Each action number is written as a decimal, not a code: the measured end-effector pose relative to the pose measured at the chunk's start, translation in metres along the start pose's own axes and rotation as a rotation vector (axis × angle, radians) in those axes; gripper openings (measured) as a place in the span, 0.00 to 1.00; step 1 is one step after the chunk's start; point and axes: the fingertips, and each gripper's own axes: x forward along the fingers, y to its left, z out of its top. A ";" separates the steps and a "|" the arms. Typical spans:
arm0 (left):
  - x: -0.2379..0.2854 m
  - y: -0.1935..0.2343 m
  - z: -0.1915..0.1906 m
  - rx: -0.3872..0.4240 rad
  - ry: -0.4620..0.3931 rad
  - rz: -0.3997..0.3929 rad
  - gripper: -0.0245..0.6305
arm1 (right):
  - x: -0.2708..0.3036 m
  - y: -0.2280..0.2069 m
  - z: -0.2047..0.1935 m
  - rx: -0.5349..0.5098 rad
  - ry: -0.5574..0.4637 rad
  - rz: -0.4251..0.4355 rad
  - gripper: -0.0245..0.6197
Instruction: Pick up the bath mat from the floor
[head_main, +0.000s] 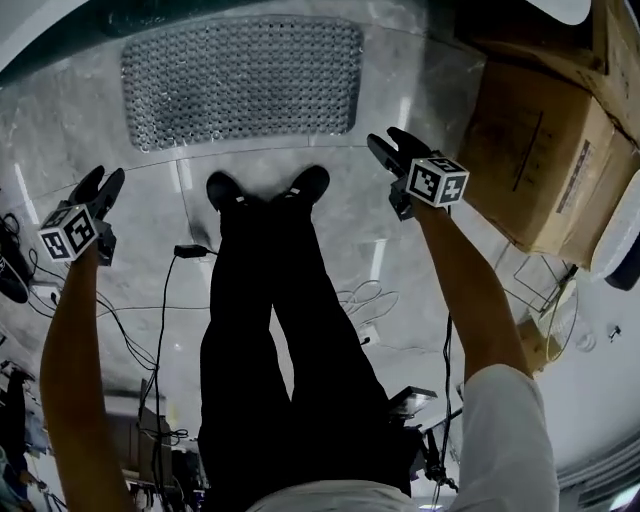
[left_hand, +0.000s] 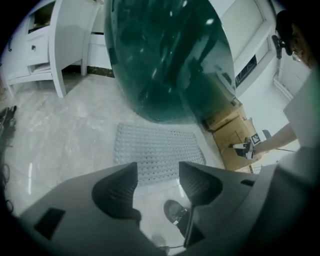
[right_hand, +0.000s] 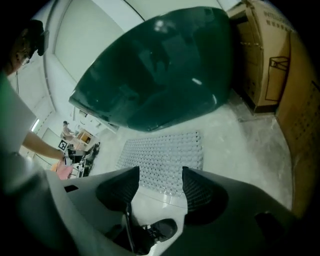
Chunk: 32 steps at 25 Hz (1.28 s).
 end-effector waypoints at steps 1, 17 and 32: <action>0.010 0.009 -0.003 0.006 0.007 -0.001 0.43 | 0.013 -0.003 -0.006 -0.005 0.003 0.005 0.46; 0.143 0.135 -0.035 0.005 0.068 0.116 0.50 | 0.149 -0.101 -0.030 -0.055 -0.040 -0.075 0.48; 0.226 0.181 -0.059 -0.017 0.209 0.136 0.52 | 0.206 -0.147 -0.065 -0.040 0.091 -0.058 0.49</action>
